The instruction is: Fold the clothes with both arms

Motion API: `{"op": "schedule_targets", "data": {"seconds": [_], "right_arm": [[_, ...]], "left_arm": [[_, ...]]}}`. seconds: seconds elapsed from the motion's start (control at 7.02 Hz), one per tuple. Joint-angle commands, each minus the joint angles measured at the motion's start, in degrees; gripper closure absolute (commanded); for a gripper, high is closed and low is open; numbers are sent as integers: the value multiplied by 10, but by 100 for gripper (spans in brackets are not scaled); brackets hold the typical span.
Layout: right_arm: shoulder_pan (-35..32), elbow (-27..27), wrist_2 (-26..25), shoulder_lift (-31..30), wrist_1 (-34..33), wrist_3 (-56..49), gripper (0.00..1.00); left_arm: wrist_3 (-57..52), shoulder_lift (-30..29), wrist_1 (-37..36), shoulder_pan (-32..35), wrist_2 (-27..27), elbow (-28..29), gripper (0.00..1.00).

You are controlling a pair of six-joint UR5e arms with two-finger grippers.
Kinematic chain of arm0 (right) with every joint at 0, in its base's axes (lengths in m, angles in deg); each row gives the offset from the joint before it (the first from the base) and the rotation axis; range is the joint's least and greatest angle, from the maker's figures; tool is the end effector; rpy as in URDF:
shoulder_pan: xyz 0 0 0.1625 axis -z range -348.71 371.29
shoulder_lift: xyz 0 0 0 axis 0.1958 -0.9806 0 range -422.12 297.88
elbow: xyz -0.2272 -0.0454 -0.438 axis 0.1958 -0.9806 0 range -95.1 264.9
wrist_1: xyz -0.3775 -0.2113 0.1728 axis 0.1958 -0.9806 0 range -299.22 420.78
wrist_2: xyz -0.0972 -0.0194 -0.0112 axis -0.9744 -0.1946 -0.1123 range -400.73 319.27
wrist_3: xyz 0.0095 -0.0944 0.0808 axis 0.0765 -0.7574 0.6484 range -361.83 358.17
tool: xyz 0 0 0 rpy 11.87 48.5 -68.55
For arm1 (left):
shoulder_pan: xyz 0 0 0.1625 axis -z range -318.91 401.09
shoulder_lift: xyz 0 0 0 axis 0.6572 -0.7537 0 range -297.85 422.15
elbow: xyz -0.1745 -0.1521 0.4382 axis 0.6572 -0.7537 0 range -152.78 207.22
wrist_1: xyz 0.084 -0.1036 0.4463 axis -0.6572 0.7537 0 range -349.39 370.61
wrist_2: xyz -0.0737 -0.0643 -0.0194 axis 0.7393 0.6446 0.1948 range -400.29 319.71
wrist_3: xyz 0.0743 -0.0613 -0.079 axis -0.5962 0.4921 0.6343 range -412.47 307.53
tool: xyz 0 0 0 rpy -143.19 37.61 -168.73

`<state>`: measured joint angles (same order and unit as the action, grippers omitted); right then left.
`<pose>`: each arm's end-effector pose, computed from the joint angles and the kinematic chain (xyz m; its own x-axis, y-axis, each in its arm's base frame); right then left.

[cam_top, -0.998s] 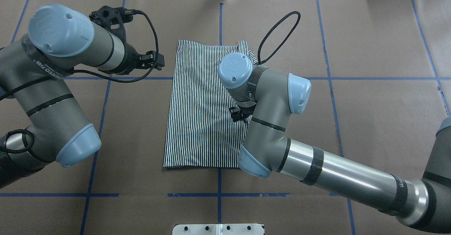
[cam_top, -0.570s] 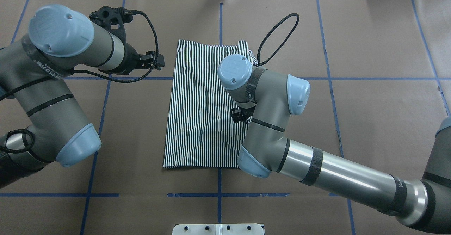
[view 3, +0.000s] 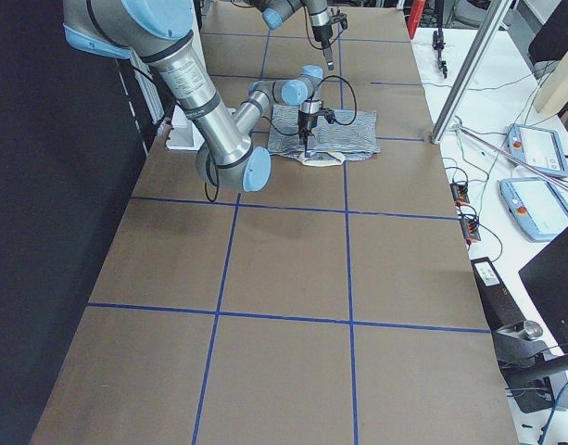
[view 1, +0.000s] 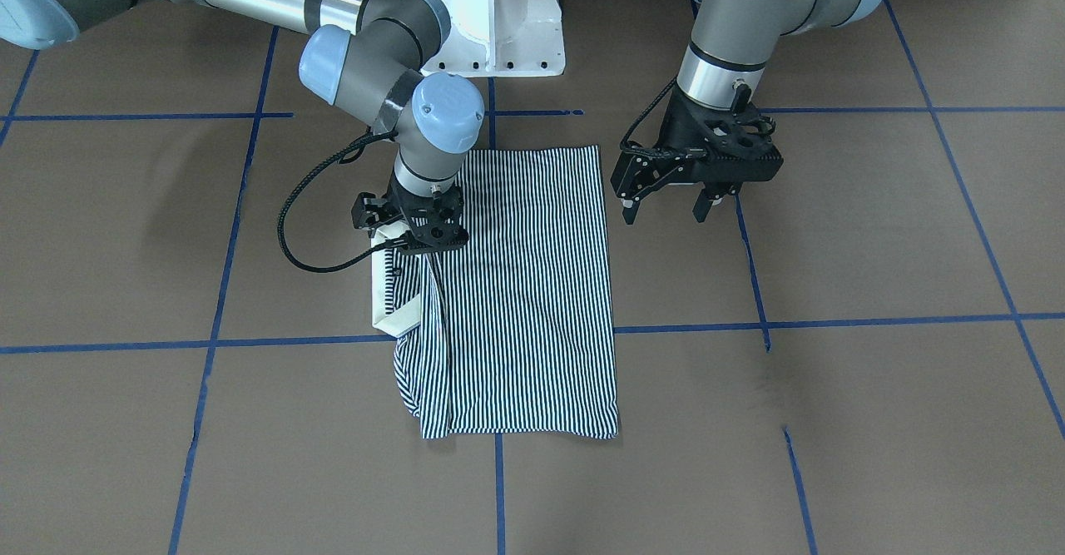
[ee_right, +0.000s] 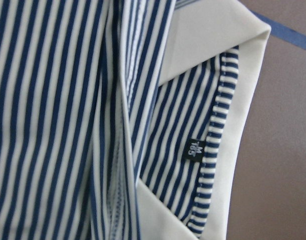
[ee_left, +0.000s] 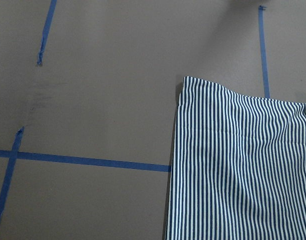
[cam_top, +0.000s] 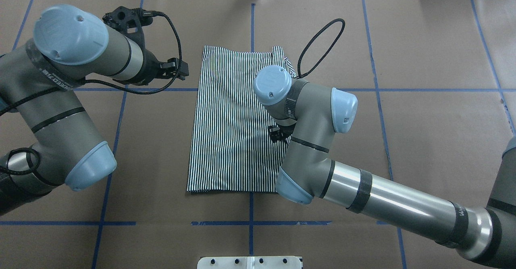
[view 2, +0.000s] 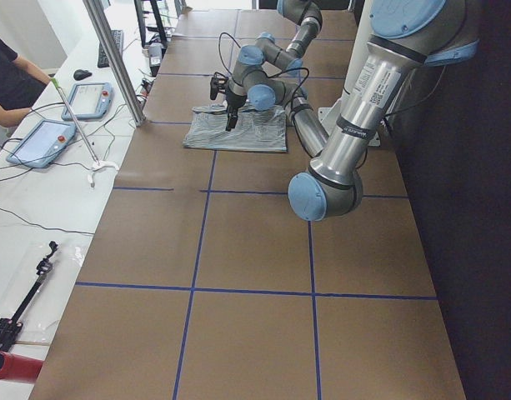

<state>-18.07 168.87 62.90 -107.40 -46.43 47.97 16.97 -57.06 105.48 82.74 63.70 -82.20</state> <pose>-0.6761 -0.4997 0.3117 0.8784 -0.2254 0.4214 0.2169 0.9738 0.0688 0.4494 -0.5378 0.2517 0.5916 -0.0701 -0.8032 0.3118 0.9386 0.1477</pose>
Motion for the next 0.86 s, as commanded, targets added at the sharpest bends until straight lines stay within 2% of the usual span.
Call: {"op": "schedule_targets", "data": {"seconds": [0.0, 0.14, 0.43, 0.57, 0.71], "right_arm": [[-41, 9, 5, -36, 2, -30, 0], [-69, 43, 8, -70, 2, -82, 0], [-80, 48, 9, -49, 11, -94, 0], [-82, 33, 8, -22, 36, -90, 0], [-83, -18, 7, 14, 66, -89, 0]], "left_arm": [[0, -1, 1, -1, 1, -1, 0], [0, -1, 1, -1, 0, 0, 0], [1, -6, -2, -1, 2, -4, 0], [0, -5, -2, 0, 2, -4, 0], [-1, -4, -3, 5, 8, -4, 0]]}}
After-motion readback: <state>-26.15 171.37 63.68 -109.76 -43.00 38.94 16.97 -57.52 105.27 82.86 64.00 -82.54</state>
